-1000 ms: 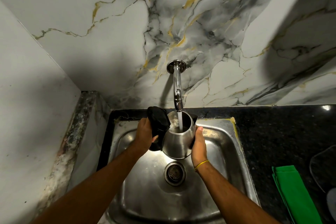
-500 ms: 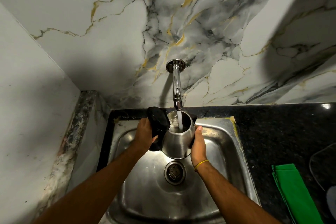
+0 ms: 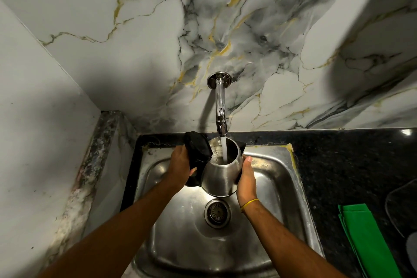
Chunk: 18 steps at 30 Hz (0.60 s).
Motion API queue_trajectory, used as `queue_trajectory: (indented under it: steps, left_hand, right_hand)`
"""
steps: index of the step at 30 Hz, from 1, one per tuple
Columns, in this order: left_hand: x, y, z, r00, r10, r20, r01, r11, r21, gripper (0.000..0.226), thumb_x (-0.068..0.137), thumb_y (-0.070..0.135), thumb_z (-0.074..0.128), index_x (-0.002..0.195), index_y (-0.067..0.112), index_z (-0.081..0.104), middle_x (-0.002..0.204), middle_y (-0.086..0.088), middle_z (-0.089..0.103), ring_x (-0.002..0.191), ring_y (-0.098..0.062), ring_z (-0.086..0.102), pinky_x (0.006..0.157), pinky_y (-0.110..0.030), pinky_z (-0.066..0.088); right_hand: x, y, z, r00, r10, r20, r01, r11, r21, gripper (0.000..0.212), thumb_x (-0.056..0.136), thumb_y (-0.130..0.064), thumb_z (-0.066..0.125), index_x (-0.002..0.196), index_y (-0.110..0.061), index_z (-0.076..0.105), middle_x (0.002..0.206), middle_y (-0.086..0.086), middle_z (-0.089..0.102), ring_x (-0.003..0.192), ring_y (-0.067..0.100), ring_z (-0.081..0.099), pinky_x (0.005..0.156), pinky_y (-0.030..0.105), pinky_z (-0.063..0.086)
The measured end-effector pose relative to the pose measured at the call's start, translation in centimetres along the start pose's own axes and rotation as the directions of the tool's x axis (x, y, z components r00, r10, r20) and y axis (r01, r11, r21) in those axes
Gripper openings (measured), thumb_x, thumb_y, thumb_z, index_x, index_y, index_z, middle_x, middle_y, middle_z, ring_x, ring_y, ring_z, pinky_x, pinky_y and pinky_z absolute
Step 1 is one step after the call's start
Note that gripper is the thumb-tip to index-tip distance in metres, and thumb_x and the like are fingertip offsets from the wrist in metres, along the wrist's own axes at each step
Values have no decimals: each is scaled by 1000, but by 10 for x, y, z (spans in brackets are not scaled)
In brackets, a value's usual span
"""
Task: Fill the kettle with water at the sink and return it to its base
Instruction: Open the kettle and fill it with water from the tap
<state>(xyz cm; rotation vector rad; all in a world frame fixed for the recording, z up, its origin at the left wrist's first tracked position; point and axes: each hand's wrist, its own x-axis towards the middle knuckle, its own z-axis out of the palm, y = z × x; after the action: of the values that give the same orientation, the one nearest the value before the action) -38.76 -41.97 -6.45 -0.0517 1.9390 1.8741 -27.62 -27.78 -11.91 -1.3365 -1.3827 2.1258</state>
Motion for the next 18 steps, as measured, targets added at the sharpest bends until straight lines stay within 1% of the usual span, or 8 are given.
queue_trajectory:
  steps: [1,4,6,10,12,14,16,18]
  left_hand:
    - [0,0,0,1000,-2,-1,2,1000,4,45,107,37,38,107,-3,61,79,-9,60,71,-17,57,49,-13,50]
    - [-2,0,0,999,0,36,0,1000,-1,48,106,39,38,98,-4,58,66,-11,49,55,-21,44,39,-17,40]
    - [-1,-1,0,1000,-16,21,16,1000,-4,43,110,33,36,99,-3,57,64,-11,45,53,-22,39,37,-17,36]
    - [0,-3,0,1000,-9,-1,9,1000,10,46,111,30,36,105,-9,60,68,-12,50,56,-21,45,43,-18,41]
    - [0,-3,0,1000,14,10,-14,1000,19,51,110,34,37,102,-11,60,65,-12,49,53,-19,45,43,-20,40]
    - [-1,-3,1,1000,19,10,-19,1000,24,49,110,34,38,101,-9,60,63,-11,50,52,-18,47,44,-20,41]
    - [-1,-2,2,1000,3,-23,-3,1000,22,43,111,29,37,104,-6,61,67,-8,54,55,-16,52,47,-17,45]
    - [-3,1,3,1000,-13,-25,13,1000,18,40,111,29,37,100,-2,60,64,-7,52,51,-15,52,45,-18,44]
  right_hand:
    - [0,0,0,1000,-3,-2,3,1000,-2,57,106,-57,37,130,-17,70,114,-5,75,88,-8,70,64,3,52]
    - [-3,-1,0,1000,-6,0,6,1000,-6,54,106,-57,36,126,-22,71,113,-7,75,90,-8,69,65,4,52]
    - [-4,-2,1,1000,-6,-4,6,1000,-2,53,106,-57,36,126,-22,71,115,-5,75,97,-4,68,67,6,52]
    - [-6,-4,1,1000,-21,-13,21,1000,-4,53,107,-55,37,129,-21,70,118,-4,75,103,-2,66,69,5,53]
    - [-6,-4,1,1000,-22,-13,22,1000,-6,53,107,-55,37,129,-20,71,120,-2,75,103,-3,66,71,6,53]
    - [-6,-4,2,1000,-23,-10,23,1000,-12,55,106,-55,37,130,-18,70,121,-1,75,104,-1,67,71,6,54]
    - [-6,-5,1,1000,-24,-5,24,1000,-13,57,106,-56,37,131,-17,70,123,2,75,108,2,67,76,9,53]
    - [-7,-6,1,1000,-26,0,26,1000,-11,57,107,-56,36,132,-17,70,125,3,75,111,3,66,76,9,54]
